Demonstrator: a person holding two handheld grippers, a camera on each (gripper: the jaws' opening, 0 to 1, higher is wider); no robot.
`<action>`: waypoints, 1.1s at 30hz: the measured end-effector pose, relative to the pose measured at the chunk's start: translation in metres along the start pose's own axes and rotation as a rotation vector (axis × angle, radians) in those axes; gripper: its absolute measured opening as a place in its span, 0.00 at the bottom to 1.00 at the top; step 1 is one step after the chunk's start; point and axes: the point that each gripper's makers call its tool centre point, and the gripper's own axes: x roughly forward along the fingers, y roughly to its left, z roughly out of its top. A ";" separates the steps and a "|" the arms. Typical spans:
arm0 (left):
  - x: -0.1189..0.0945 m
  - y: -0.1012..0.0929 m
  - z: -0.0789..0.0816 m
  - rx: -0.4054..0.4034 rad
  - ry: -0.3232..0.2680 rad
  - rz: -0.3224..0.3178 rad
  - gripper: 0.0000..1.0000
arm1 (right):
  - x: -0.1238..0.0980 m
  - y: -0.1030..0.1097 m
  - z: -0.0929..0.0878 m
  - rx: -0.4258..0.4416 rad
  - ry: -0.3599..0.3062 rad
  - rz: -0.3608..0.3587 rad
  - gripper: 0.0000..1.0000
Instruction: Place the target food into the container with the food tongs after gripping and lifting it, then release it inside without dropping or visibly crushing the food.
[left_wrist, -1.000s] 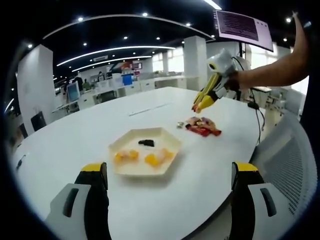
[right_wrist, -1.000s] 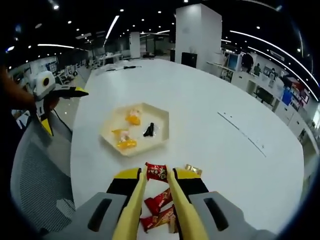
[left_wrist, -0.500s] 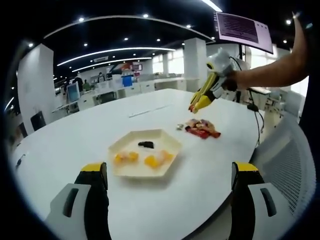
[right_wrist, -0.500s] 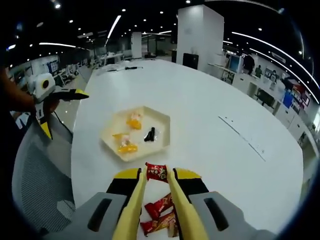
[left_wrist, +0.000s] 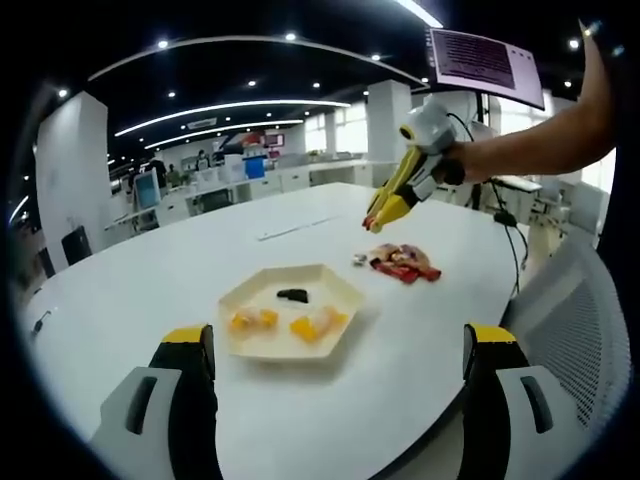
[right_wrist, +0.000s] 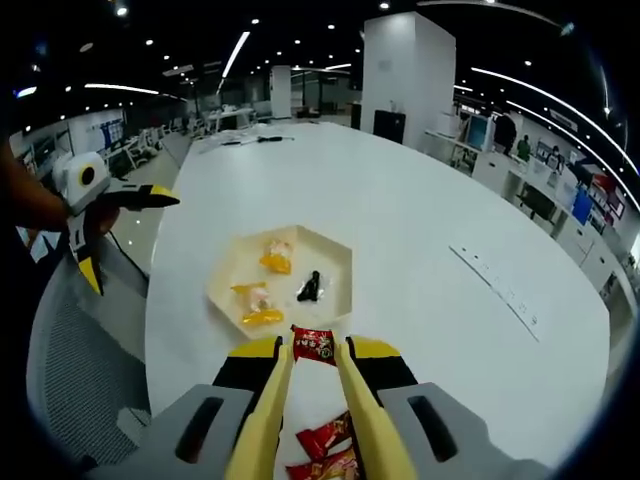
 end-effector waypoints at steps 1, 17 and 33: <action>0.000 0.000 0.000 0.001 -0.001 0.001 0.99 | 0.001 0.001 0.002 -0.003 0.000 0.004 0.24; 0.001 -0.002 0.001 -0.012 -0.010 -0.010 0.99 | 0.024 0.006 0.034 -0.054 -0.002 0.038 0.24; 0.000 -0.001 0.003 -0.016 -0.013 -0.005 0.99 | 0.046 0.011 0.065 -0.074 -0.020 0.065 0.24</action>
